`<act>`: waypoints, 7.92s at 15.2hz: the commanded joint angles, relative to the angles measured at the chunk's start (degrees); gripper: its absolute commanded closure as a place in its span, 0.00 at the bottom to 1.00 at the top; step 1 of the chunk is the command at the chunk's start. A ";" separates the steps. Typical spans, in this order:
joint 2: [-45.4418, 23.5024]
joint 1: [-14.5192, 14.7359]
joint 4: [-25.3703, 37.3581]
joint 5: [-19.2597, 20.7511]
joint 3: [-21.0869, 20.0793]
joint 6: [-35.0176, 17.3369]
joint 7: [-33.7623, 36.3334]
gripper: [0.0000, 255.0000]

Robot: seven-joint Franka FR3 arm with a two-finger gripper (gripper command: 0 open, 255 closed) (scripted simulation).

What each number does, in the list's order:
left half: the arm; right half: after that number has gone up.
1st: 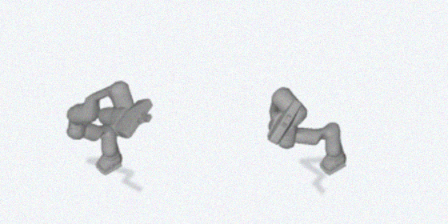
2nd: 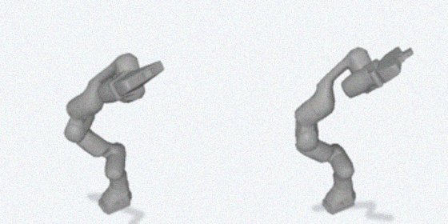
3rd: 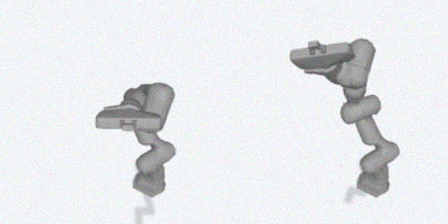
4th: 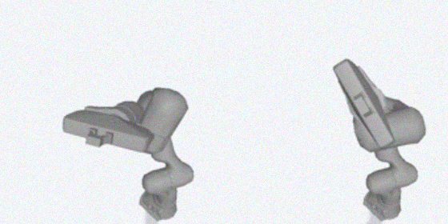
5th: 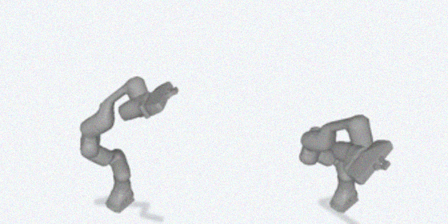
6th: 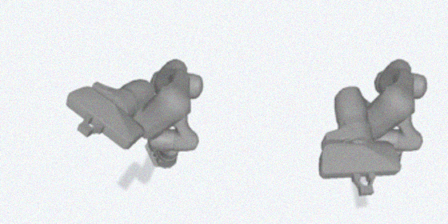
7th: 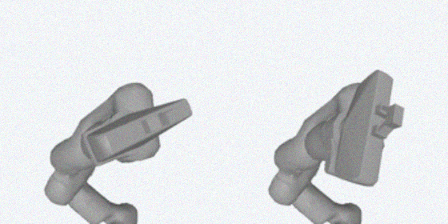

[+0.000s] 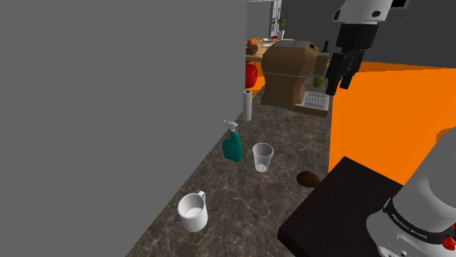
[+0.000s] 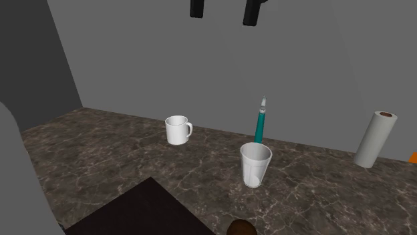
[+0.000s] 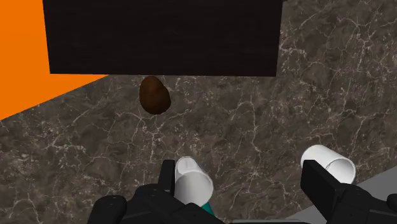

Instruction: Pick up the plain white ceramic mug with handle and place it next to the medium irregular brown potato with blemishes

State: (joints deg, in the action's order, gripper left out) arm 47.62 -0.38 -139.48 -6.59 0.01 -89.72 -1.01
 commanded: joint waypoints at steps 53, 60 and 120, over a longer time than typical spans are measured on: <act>-92.10 27.28 42.26 36.59 -20.38 -51.61 52.85 0.00; -94.44 27.85 43.42 37.35 -19.51 -52.84 53.23 0.00; -56.28 7.14 12.34 18.23 -27.86 -50.20 31.08 1.00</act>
State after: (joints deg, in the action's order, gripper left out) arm -10.15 7.93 -125.38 12.74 -27.96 -139.25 32.00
